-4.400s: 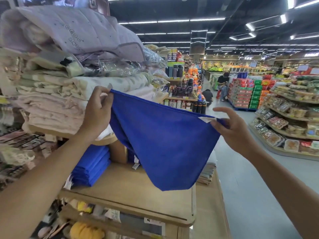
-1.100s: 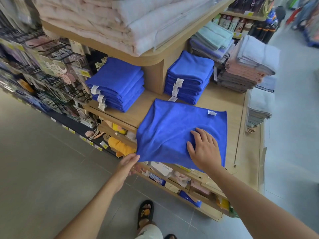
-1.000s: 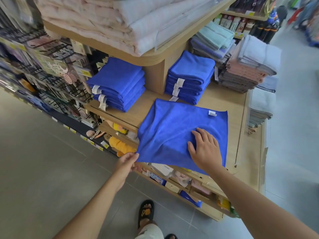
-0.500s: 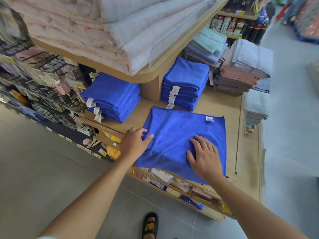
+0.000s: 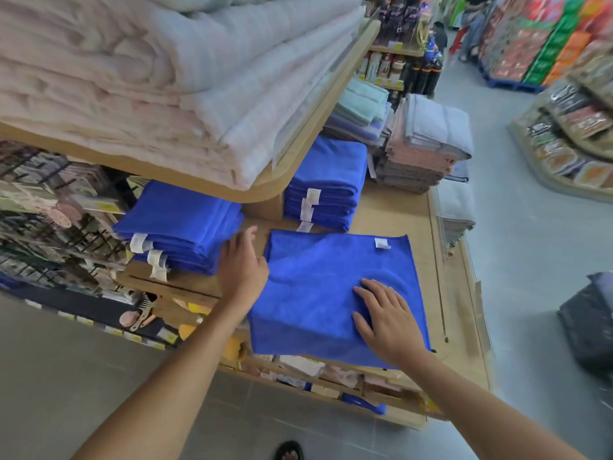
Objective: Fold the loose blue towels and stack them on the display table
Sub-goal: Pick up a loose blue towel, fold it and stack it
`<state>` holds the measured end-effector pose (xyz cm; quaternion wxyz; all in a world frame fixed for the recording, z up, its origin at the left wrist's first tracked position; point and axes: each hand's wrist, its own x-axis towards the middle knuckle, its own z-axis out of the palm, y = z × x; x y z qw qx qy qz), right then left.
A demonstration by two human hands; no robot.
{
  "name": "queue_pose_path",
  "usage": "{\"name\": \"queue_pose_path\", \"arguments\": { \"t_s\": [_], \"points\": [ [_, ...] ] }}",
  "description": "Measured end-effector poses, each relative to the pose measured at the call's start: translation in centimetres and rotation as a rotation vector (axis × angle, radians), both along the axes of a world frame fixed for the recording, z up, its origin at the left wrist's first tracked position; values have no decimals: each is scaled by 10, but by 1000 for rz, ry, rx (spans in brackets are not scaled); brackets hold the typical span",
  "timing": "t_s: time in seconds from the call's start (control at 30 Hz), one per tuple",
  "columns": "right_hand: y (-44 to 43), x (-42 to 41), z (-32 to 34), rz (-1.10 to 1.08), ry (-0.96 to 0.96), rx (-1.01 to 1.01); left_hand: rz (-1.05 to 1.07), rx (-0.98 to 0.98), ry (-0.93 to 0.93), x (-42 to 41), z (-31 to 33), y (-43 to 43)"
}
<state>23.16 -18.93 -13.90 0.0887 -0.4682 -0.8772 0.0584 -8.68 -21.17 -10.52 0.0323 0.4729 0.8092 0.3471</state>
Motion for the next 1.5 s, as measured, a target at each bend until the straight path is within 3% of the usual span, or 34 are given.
{"name": "queue_pose_path", "arguments": {
  "t_s": [0.07,0.13,0.23,0.33,0.5,0.77,0.87,0.93,1.03,1.13,1.37,1.5],
  "points": [
    [0,-1,-1,-4,-2,4,-183,-37,139,12,4,16],
    [0,-1,-1,-6,-1,4,-280,-217,177,18,0,36],
    [-1,0,-2,-5,16,21,-337,-556,259,7,-13,55],
    [0,1,-2,-4,21,38,-367,-660,308,-15,-19,66],
    [0,1,-2,1,35,28,-351,-483,278,-1,-18,73],
    [-18,11,5,31,47,-60,-407,-423,333,7,-47,60],
    [22,12,28,-65,197,-172,-229,-308,199,9,-37,65],
    [69,7,44,-225,311,-191,-68,-333,176,4,-28,70],
    [133,4,57,-413,165,-238,-96,-370,180,-3,-18,78],
    [163,8,54,-463,-29,-329,-170,-301,109,-7,-11,85],
    [177,18,73,-416,-219,-414,-174,-264,-308,-27,-10,93],
    [172,16,76,-430,-200,-465,-203,-427,-45,-32,-10,97]
  ]
}}
